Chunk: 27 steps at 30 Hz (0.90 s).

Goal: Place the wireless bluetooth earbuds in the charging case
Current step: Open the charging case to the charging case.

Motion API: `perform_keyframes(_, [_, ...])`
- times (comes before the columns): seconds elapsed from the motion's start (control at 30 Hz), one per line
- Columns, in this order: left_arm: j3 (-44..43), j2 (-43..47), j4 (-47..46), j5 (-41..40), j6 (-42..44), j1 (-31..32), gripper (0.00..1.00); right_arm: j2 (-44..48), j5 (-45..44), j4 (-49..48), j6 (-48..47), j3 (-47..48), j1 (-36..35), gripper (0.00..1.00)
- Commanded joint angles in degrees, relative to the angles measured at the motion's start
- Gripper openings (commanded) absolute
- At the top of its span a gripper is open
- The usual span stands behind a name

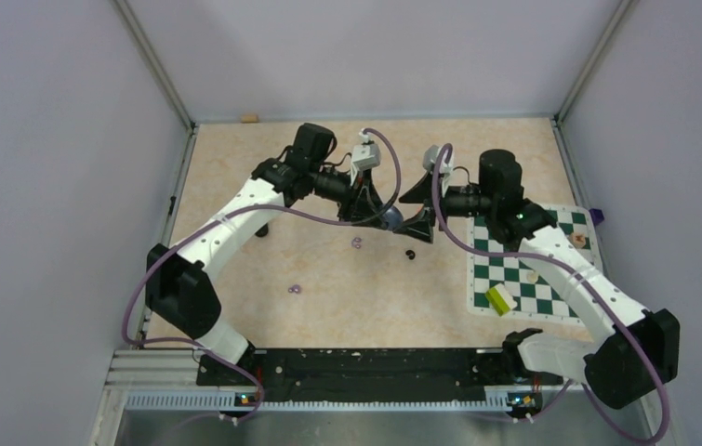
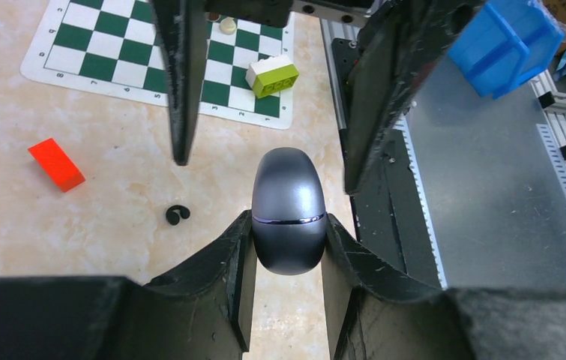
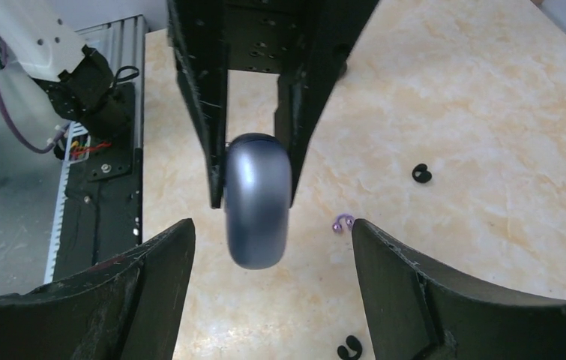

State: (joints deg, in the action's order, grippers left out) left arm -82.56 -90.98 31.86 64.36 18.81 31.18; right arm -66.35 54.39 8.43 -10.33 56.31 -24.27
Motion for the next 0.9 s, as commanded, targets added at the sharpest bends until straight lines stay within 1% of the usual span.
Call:
perform_keyframes(0.0, [0.3,1.3,-3.2,4.9,-1.4,0.2,0.00,0.4,-3.1,-5.7,1.6,-0.8,-0.4,0.76])
perform_keyframes(0.13, [0.2,1.0,-3.1,5.5,-1.2,0.2,0.00,1.4,-7.4,-7.8,1.4,-2.6,-0.3,0.76])
perform_keyframes(0.23, [0.4,1.0,-2.9,5.5,-0.9,0.2,0.00,2.0,-11.3,-8.0,0.7,-2.8,-0.3,0.76])
perform_keyframes(0.4, [0.6,1.1,-2.0,5.2,0.4,0.2,0.00,4.3,-14.6,-7.8,-0.7,-2.8,-0.3,0.77])
perform_keyframes(0.53, [1.0,1.3,-2.0,5.3,0.6,0.3,0.00,5.6,-18.9,-7.6,-1.8,-2.7,-0.1,0.78])
perform_keyframes(0.87, [0.9,1.3,-1.5,4.6,1.1,0.6,0.00,6.9,-20.4,-6.5,-3.1,-2.0,0.5,0.78])
